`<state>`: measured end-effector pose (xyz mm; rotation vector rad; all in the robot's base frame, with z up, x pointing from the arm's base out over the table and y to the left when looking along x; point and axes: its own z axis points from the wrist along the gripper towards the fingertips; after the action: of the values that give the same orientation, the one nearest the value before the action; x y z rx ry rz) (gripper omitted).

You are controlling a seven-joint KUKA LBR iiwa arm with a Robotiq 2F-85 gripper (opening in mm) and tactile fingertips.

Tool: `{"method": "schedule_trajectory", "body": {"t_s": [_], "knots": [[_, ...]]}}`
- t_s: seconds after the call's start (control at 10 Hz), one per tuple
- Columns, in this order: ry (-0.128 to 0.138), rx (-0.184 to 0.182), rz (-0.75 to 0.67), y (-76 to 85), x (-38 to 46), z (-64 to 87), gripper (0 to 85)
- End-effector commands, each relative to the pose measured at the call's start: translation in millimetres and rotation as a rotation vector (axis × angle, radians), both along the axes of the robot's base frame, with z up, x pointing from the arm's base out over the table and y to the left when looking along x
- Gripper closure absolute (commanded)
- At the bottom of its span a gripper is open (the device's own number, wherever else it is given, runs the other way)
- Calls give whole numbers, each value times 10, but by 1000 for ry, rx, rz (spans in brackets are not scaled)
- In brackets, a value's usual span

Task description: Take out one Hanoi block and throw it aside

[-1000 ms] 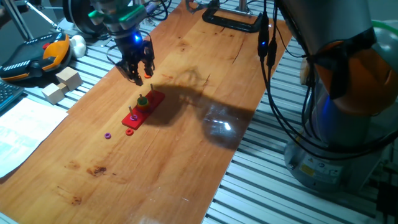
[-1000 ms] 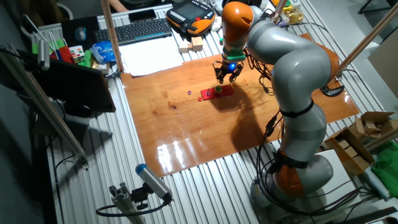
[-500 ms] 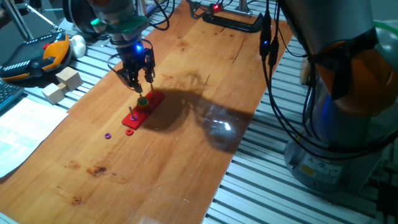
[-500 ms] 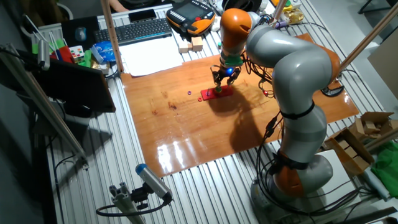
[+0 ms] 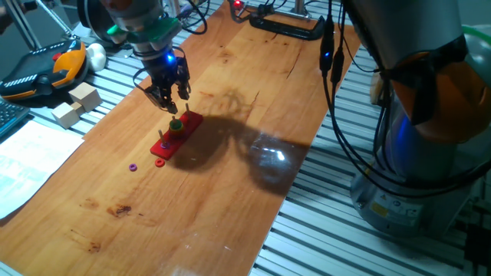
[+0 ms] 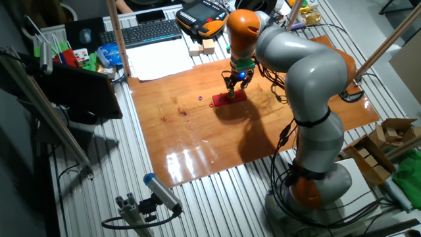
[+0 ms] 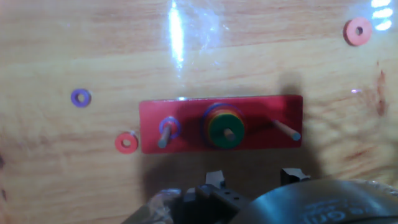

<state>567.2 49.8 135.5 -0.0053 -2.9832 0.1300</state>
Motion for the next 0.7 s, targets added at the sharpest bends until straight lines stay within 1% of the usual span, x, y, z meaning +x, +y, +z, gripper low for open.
{"method": "schedule_trajectory", "body": {"t_s": [0.0, 0.1, 0.3, 0.4, 0.6], "knots": [[9, 4, 18, 0, 0, -2, 343], [17, 41, 39, 0, 0, -2, 343], [21, 62, 82, 1, 9, -7, 347], [22, 78, 92, 7, 50, -35, 347], [21, 72, 86, 24, 121, -97, 343]]}}
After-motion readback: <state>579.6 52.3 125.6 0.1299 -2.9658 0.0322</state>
